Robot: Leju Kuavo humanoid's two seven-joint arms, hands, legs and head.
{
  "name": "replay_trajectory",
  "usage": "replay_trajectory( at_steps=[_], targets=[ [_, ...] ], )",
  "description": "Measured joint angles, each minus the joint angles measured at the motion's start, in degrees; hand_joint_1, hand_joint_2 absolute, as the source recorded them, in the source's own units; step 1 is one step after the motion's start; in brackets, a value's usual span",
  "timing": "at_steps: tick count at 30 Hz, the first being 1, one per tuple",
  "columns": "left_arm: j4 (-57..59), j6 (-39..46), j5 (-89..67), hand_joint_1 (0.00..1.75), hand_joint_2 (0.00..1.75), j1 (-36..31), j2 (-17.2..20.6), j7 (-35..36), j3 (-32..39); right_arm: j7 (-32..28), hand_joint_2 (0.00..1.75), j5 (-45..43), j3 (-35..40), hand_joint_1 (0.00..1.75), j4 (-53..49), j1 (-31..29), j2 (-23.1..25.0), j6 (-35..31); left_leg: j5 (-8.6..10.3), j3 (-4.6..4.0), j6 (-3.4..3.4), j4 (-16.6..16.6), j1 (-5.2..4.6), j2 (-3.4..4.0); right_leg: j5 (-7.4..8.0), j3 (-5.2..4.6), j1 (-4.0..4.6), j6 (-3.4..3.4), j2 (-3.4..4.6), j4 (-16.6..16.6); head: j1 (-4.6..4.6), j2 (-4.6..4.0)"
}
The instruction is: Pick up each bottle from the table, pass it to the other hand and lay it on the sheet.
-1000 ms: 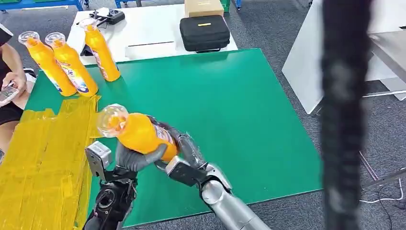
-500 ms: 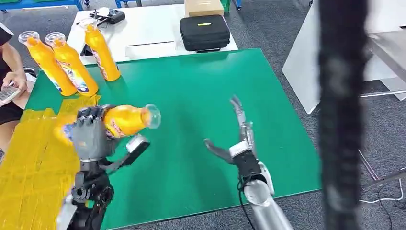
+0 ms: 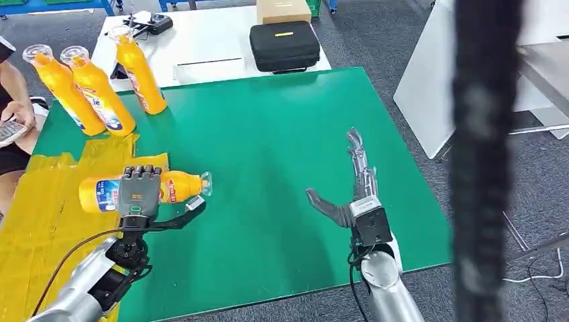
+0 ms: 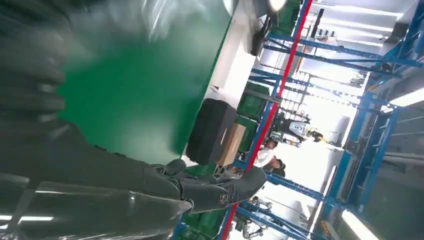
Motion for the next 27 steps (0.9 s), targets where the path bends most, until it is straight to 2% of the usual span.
replay_trajectory(
  at_steps=[15,19,24,25,26,27],
  targets=[
    [5.0,-0.5,0.0,1.75,1.75,-1.2,0.0,-0.8,-1.3,0.0,1.75,0.0,0.0,0.0,0.0,0.0,-0.2,0.0,0.0,-0.03,0.0,0.0,0.0,-0.01,0.0,0.0,0.01,0.0,-0.01,0.0,0.0,0.0],
    [7.3,-1.4,0.0,1.75,1.75,-1.2,-0.3,-5.4,1.7,0.2,1.75,0.1,0.0,0.0,0.0,0.0,-0.2,0.2,-0.01,-0.03,0.0,0.0,0.01,0.01,0.0,-0.01,0.01,0.0,-0.01,0.0,0.02,0.0],
    [9.6,-1.2,0.2,1.75,1.75,-1.0,-0.9,-4.8,6.1,1.4,1.75,2.4,0.0,0.0,-0.1,0.4,0.1,0.9,-0.01,-0.03,-0.01,0.0,0.02,0.0,-0.01,0.0,0.02,-0.01,-0.01,0.0,0.0,0.0],
    [9.8,-1.2,0.2,1.5,1.75,-1.0,-0.9,-4.0,7.0,1.6,1.75,3.0,0.0,0.0,-0.2,0.7,0.2,1.2,-0.01,-0.03,-0.01,0.0,0.02,0.0,-0.01,0.0,0.02,-0.01,-0.01,0.0,0.02,0.0],
    [10.0,-0.9,0.2,0.0,1.75,-0.9,-0.9,-3.2,7.9,1.8,1.75,3.3,0.0,0.0,-0.2,1.0,0.2,1.3,-0.01,-0.03,-0.01,0.0,0.02,0.0,-0.01,0.0,0.02,-0.01,-0.01,0.0,0.0,0.0],
    [10.1,-0.4,0.2,0.0,1.75,-0.7,-0.9,-1.9,8.6,2.0,1.75,3.6,0.0,0.0,-0.3,1.2,0.3,1.5,-0.01,-0.03,-0.02,0.0,0.02,0.01,-0.01,0.0,0.02,-0.01,-0.01,0.0,0.0,0.0]
  ],
)
